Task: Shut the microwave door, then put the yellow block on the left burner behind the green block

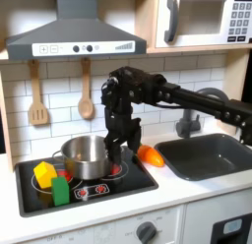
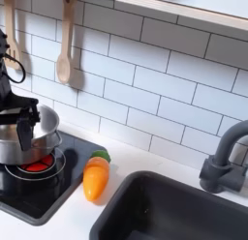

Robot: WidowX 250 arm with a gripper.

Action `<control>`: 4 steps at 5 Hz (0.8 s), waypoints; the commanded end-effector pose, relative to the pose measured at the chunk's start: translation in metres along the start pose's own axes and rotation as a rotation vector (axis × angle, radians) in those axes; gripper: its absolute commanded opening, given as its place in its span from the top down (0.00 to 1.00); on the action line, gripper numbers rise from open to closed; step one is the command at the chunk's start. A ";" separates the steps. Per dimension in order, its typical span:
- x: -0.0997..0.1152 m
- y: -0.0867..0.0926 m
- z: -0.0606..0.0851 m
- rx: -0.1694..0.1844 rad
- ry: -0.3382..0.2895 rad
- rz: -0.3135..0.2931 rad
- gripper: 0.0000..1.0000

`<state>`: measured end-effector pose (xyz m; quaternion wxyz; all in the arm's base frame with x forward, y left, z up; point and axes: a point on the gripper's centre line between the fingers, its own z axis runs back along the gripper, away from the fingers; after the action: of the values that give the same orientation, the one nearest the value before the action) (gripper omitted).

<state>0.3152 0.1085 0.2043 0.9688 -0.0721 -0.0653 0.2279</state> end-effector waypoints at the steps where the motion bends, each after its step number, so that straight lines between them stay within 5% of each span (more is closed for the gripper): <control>1: -0.021 -0.011 -0.002 -0.002 0.018 -0.086 0.00; 3: -0.053 -0.028 -0.008 0.012 0.045 -0.235 0.00; 4: -0.069 -0.035 -0.008 0.057 0.054 -0.320 0.00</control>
<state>0.2689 0.0438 0.1989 0.9959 -0.0405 -0.0481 0.0657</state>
